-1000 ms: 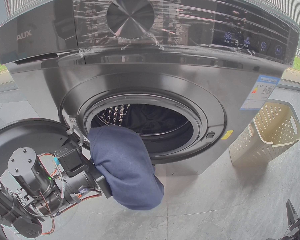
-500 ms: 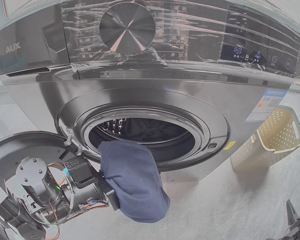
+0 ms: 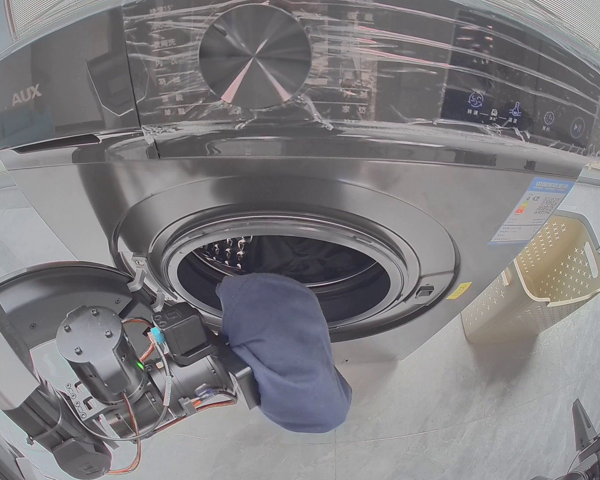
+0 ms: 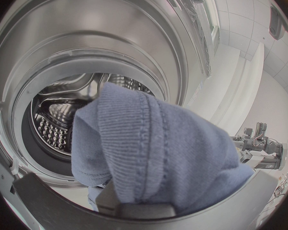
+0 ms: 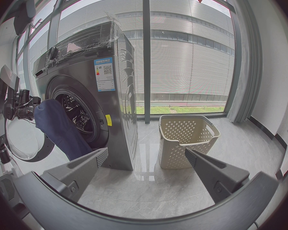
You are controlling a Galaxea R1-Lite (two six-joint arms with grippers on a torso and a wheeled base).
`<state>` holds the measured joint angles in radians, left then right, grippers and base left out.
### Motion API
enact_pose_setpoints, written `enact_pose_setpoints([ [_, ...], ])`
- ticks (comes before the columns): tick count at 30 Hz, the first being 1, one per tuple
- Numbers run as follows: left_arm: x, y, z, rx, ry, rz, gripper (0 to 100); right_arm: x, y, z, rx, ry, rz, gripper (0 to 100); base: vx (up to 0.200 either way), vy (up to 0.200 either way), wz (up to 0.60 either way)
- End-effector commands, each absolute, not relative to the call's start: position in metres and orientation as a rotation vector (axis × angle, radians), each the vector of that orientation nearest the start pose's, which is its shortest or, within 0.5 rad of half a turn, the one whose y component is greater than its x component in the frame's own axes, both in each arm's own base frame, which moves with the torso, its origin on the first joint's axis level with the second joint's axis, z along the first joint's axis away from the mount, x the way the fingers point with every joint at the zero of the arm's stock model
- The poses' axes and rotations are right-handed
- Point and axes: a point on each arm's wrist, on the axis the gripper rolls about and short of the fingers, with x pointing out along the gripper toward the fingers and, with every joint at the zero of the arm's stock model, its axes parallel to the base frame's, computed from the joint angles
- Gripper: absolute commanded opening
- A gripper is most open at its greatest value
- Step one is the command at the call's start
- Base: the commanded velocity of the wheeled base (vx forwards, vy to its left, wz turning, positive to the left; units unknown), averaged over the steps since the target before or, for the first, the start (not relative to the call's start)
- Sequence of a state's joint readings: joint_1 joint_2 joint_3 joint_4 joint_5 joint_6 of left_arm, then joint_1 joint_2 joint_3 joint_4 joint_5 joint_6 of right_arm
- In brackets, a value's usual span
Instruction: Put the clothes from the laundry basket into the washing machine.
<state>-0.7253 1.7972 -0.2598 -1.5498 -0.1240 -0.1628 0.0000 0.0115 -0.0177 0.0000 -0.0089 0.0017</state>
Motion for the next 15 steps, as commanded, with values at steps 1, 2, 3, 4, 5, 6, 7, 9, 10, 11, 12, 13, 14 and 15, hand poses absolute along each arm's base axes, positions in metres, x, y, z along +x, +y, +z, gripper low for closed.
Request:
enact_pose_setpoints([
  [1, 0.1905, -0.1721, 0.1243, -0.165, 0.039, -0.849, 0, -0.0229, -0.0002, 0.0759, 0.002, -0.002, -0.009, 100, 0.000, 0.000, 0.00],
  [2, 0.1896, -0.1719, 0.1259, -0.167, 0.033, -0.851, 0, -0.0229, -0.0002, 0.0759, 0.002, -0.002, -0.009, 100, 0.000, 0.000, 0.00],
  [3, 0.1896, -0.1719, 0.1259, -0.167, 0.033, -0.851, 0, -0.0229, -0.0002, 0.0759, 0.002, -0.002, -0.009, 100, 0.000, 0.000, 0.00],
  [4, 0.1880, -0.1705, 0.1276, -0.167, 0.028, -0.851, 0, -0.0229, -0.0002, 0.0759, 0.002, -0.002, -0.009, 100, 0.000, 0.000, 0.00],
  [5, 0.1880, -0.1705, 0.1278, -0.168, 0.026, -0.851, 0, -0.0229, -0.0002, 0.0759, 0.002, -0.002, -0.009, 100, 0.000, 0.000, 0.00],
  [6, 0.1874, -0.1699, 0.1302, -0.172, 0.018, -0.851, 0, -0.0229, -0.0002, 0.0759, 0.002, -0.002, -0.009, 100, 0.000, 0.000, 0.00],
  [7, 0.1877, -0.1696, 0.1309, -0.173, 0.014, -0.849, 0, -0.0229, -0.0002, 0.0759, 0.002, -0.002, -0.009, 100, 0.000, 0.000, 0.00],
  [9, 0.1882, -0.1690, 0.1309, -0.179, 0.017, -0.845, 0, -0.0229, -0.0002, 0.0759, 0.002, -0.002, -0.009, 100, 0.000, 0.000, 0.00],
  [10, 0.1881, -0.1684, 0.1305, -0.187, 0.022, -0.843, 0, -0.0229, -0.0002, 0.0759, 0.002, -0.002, -0.009, 100, 0.000, 0.000, 0.00],
  [11, 0.1875, -0.1679, 0.1294, -0.194, 0.032, -0.843, 0, -0.0229, -0.0002, 0.0759, 0.002, -0.002, -0.009, 100, 0.000, 0.000, 0.00],
  [12, 0.1861, -0.1682, 0.1272, -0.201, 0.047, -0.846, 0, -0.0229, -0.0002, 0.0759, 0.002, -0.002, -0.009, 100, 0.000, 0.000, 0.00],
  [13, 0.1854, -0.1681, 0.1260, -0.200, 0.054, -0.847, 0, -0.0229, -0.0002, 0.0759, 0.002, -0.002, -0.009, 100, 0.000, 0.000, 0.00],
  [14, 0.1845, -0.1678, 0.1244, -0.199, 0.062, -0.848, 0, -0.0229, -0.0002, 0.0759, 0.002, -0.002, -0.009, 100, 0.000, 0.000, 0.00],
  [15, 0.1846, -0.1679, 0.1217, -0.193, 0.073, -0.847, 0, -0.0229, -0.0002, 0.0759, 0.002, -0.002, -0.009, 100, 0.000, 0.000, 0.00],
])
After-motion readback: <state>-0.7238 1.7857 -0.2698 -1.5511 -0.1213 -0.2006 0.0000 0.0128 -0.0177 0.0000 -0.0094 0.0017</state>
